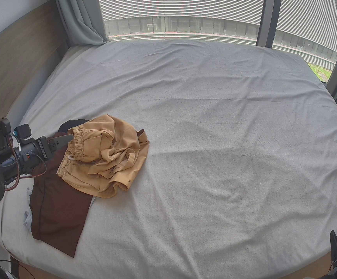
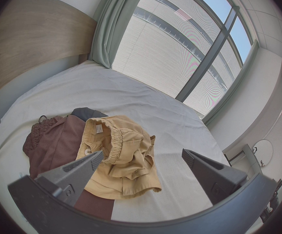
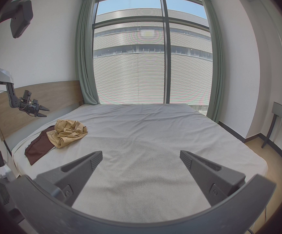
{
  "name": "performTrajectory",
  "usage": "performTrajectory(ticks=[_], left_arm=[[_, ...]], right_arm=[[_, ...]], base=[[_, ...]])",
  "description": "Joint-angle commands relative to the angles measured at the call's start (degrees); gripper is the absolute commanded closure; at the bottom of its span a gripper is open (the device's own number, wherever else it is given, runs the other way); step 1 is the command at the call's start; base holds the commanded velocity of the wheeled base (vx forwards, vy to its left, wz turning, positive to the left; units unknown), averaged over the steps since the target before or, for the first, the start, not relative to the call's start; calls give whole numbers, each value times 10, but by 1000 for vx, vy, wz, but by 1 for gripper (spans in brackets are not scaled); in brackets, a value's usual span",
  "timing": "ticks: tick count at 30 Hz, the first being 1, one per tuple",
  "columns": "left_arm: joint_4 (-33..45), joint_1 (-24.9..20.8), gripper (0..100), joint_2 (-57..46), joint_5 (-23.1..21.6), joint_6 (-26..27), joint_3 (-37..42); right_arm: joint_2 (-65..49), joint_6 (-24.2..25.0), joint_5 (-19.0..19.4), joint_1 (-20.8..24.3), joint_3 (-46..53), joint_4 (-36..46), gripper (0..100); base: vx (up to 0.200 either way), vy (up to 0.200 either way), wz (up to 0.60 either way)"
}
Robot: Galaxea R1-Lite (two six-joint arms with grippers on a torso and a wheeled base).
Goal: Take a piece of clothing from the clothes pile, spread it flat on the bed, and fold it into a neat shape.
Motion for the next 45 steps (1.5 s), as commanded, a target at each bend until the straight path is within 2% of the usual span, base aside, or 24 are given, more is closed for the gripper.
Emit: performTrajectory(ticks=[1, 22, 36, 45], left_arm=[[-8, -4, 0, 50, 0, -1, -24], [-62, -15, 0, 174, 5, -1, -101], [-61, -30, 0, 221, 6, -5, -160], [-63, -47, 0, 231, 5, -36, -178]], right_arm=[[-9, 0, 0, 0, 9, 0, 0], [-9, 0, 0, 0, 9, 0, 0], [-9, 0, 0, 0, 9, 0, 0], [-9, 0, 0, -1, 9, 0, 0]], base=[[0, 0, 0], [0, 0, 0], [0, 0, 0], [0, 0, 0]])
